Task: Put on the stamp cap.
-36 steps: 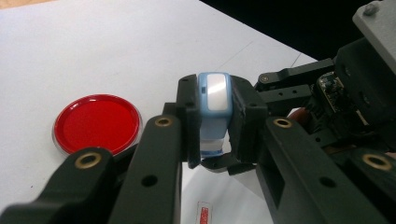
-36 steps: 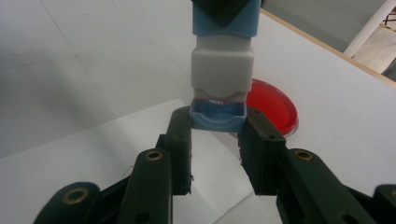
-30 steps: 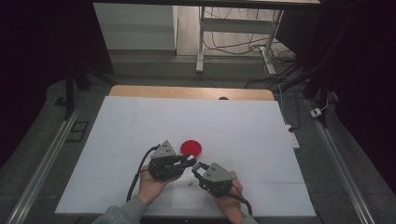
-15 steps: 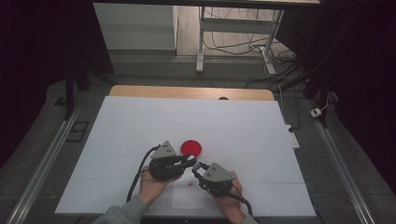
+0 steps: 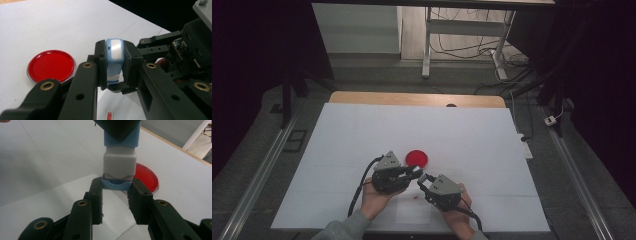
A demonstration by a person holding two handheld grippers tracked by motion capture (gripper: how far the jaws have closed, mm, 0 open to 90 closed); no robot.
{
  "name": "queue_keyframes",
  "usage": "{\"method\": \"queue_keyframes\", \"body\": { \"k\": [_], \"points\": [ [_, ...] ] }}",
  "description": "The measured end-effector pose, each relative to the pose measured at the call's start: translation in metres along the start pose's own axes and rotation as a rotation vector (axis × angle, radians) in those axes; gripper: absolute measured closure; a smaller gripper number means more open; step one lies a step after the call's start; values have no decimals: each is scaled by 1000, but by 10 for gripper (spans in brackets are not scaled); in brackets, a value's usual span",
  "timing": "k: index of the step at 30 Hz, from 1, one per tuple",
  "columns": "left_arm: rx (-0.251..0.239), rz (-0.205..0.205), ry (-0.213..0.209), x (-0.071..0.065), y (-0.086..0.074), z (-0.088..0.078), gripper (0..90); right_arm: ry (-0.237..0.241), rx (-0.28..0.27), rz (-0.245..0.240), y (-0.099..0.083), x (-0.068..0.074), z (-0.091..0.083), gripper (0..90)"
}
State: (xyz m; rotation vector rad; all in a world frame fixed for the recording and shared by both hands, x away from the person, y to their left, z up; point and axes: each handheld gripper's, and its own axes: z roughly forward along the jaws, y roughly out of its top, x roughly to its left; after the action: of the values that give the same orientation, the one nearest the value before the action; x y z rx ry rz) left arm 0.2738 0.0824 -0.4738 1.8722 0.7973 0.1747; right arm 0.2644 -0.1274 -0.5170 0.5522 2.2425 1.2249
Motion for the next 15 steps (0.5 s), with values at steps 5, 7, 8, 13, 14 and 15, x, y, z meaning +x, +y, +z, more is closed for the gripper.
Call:
{"method": "queue_keyframes", "body": {
  "k": [5,7,8,13,14,15],
  "points": [
    [-2,-1,1,0,0,0,760,-2,0,1,0,0,0,655],
    [-2,-1,1,0,0,1,760,2,-3,2,0,0,0,655],
    [-3,-1,1,0,0,0,760,1,-4,3,0,0,0,655],
    [-4,-2,1,0,0,0,760,-1,-6,7,-1,-1,0,655],
    [-5,-4,1,0,0,0,760,-2,-7,7,-1,-1,0,655],
    [-5,-5,-2,-1,0,0,760,-4,-8,8,-1,-1,0,655]
  ]
}}
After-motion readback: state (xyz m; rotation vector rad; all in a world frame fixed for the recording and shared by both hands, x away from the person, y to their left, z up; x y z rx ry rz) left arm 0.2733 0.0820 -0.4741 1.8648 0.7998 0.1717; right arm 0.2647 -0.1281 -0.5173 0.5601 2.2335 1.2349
